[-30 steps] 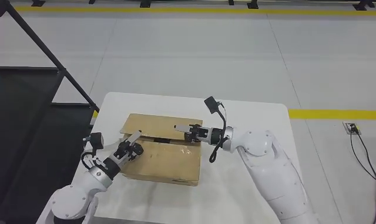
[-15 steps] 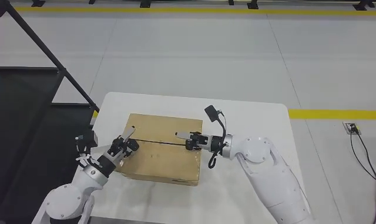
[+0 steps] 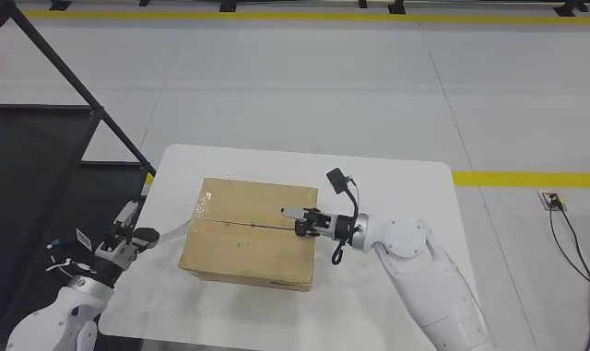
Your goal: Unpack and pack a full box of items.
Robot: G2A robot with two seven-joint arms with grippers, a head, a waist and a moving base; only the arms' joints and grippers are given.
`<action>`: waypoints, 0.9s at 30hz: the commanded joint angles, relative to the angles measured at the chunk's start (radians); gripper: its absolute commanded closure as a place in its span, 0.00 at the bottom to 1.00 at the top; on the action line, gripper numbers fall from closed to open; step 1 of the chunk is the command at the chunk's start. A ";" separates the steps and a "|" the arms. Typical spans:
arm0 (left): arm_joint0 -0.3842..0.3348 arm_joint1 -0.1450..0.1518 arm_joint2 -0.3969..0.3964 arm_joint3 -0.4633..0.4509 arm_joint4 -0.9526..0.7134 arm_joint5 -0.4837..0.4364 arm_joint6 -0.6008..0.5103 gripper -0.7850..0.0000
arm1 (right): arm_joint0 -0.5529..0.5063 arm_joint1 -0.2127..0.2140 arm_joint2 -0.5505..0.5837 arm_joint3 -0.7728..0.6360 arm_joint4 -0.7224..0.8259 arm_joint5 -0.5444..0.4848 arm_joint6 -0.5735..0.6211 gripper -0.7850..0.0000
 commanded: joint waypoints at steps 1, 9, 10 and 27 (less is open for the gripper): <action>0.001 0.000 0.000 -0.001 0.000 -0.001 -0.001 0.00 | 0.006 0.000 -0.005 0.004 -0.001 -0.002 0.000 0.00; 0.000 0.000 0.008 0.011 0.015 0.022 0.011 0.00 | 0.027 0.001 -0.023 0.016 0.008 -0.018 -0.001 0.00; -0.002 -0.002 0.015 0.019 0.010 0.036 0.013 0.00 | 0.031 0.001 -0.026 0.018 0.008 -0.020 -0.001 0.00; -0.048 -0.021 0.143 0.156 -0.018 0.125 0.061 0.00 | 0.061 0.000 -0.068 0.055 0.022 -0.027 0.007 0.00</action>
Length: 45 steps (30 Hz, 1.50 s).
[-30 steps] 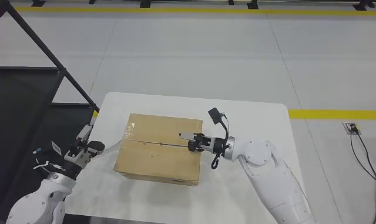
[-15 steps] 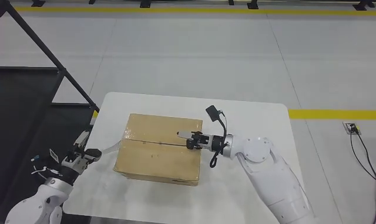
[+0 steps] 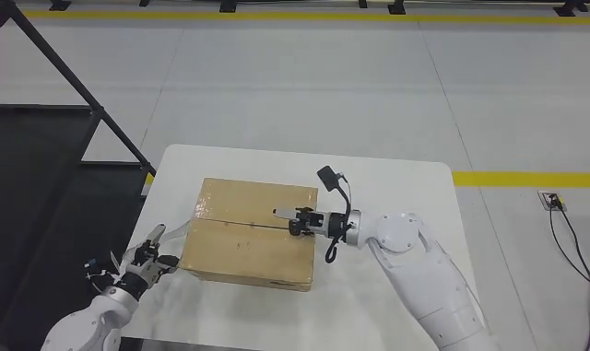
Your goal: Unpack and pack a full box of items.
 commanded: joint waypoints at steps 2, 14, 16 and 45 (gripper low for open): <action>-0.049 -0.007 0.040 0.051 0.005 0.004 0.045 0.00 | 0.001 0.001 -0.003 0.006 0.003 -0.002 0.000 0.00; -0.228 -0.043 0.101 0.258 -0.195 -0.064 0.156 0.00 | -0.016 0.010 -0.002 -0.019 0.000 0.005 -0.002 0.00; -0.229 -0.043 0.092 0.254 -0.195 -0.092 0.151 0.00 | -0.018 0.012 -0.002 -0.023 -0.002 0.008 -0.003 0.00; -0.132 -0.037 -0.016 -0.070 -0.010 -0.275 0.094 0.00 | -0.031 0.026 -0.004 -0.019 0.021 -0.020 -0.015 0.00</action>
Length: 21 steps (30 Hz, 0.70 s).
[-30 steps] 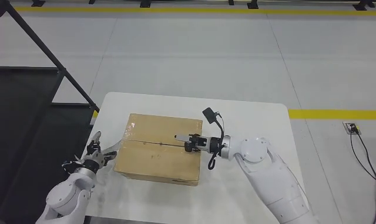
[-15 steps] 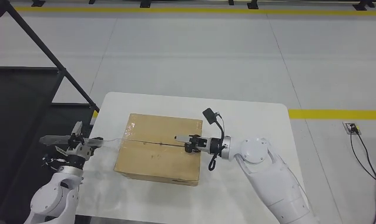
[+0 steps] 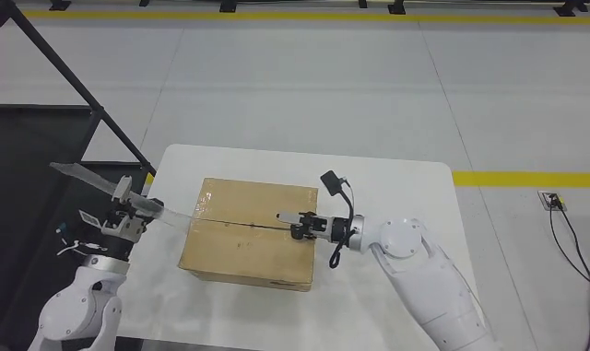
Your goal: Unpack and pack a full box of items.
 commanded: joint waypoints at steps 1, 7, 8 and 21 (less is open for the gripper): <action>0.009 0.000 0.002 -0.029 0.017 -0.005 -0.003 0.00 | -0.002 0.001 0.002 0.000 0.003 -0.002 -0.001 0.00; 0.034 -0.001 0.016 -0.104 0.097 -0.021 -0.008 0.00 | -0.004 0.004 0.002 -0.001 0.008 -0.006 -0.003 0.00; 0.037 -0.002 0.020 -0.114 0.116 -0.022 -0.007 0.00 | -0.004 0.005 0.002 -0.001 0.009 -0.008 -0.004 0.00; 0.046 -0.009 0.107 -0.181 0.341 -0.047 0.042 0.00 | -0.011 0.015 0.010 -0.059 -0.009 -0.005 0.000 0.00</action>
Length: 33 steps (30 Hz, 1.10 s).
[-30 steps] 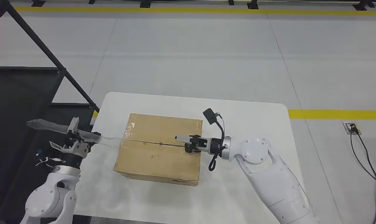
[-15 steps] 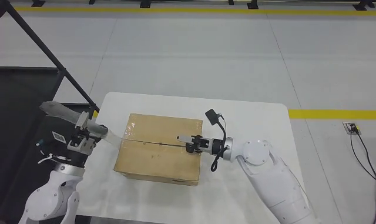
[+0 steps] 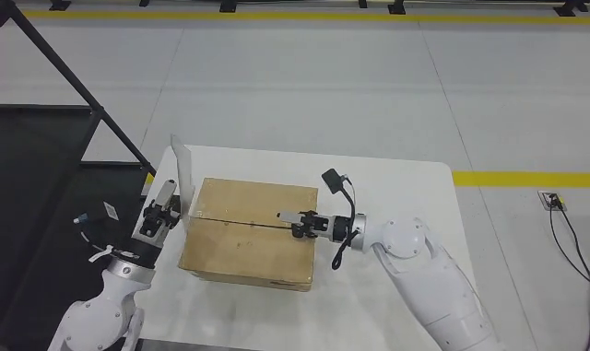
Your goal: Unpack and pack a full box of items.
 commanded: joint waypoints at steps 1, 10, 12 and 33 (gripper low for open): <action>-0.004 -0.001 0.010 -0.002 0.006 0.000 -0.011 0.00 | -0.007 0.004 0.006 -0.018 -0.006 0.006 -0.002 0.00; -0.031 -0.006 0.051 0.017 0.028 0.013 -0.045 0.00 | -0.042 0.018 0.035 -0.082 -0.020 0.018 -0.006 0.00; -0.036 -0.007 0.061 0.023 0.032 0.015 -0.050 0.00 | -0.051 0.022 0.042 -0.096 -0.023 0.020 -0.008 0.00; -0.084 -0.022 0.128 0.069 0.032 0.037 -0.063 0.00 | -0.245 0.073 0.205 -0.359 -0.059 0.005 -0.090 0.00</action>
